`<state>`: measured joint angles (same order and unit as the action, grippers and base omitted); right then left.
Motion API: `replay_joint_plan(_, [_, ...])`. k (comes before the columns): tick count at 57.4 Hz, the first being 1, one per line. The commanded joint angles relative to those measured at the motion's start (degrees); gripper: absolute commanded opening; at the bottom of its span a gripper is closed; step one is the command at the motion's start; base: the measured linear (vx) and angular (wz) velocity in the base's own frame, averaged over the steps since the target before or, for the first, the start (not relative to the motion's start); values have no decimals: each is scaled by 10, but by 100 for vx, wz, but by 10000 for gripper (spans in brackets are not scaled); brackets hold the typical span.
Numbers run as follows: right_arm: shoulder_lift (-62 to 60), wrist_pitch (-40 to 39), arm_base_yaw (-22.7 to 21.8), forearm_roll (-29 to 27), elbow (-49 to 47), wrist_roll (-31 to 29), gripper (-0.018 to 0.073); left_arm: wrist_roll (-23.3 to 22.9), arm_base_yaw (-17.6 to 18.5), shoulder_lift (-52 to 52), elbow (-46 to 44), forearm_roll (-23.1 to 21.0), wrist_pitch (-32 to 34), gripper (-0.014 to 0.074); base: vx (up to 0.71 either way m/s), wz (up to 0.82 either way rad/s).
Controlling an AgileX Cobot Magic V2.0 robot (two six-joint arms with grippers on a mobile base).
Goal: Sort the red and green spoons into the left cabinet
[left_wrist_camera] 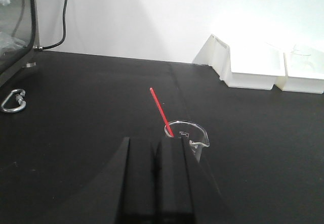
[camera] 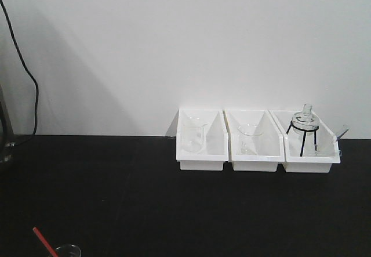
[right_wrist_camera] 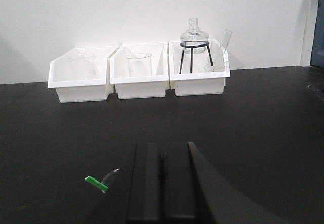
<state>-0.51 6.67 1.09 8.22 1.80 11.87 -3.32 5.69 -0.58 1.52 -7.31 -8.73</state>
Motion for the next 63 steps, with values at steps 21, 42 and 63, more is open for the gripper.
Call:
replay_joint_plan(21, [-7, -47, -1, 7, 4, -1, -3, -5, 0, -11, 10, -4, 48, -1, 0, 0])
replay_joint_plan(42, [-7, -47, -1, 7, 4, -1, -3, -5, 0, -11, 10, -4, 48, -1, 0, 0])
replay_joint_plan(63, [-7, -53, -1, 7, 4, -1, -3, -4, 0, -11, 9, -4, 62, -1, 0, 0])
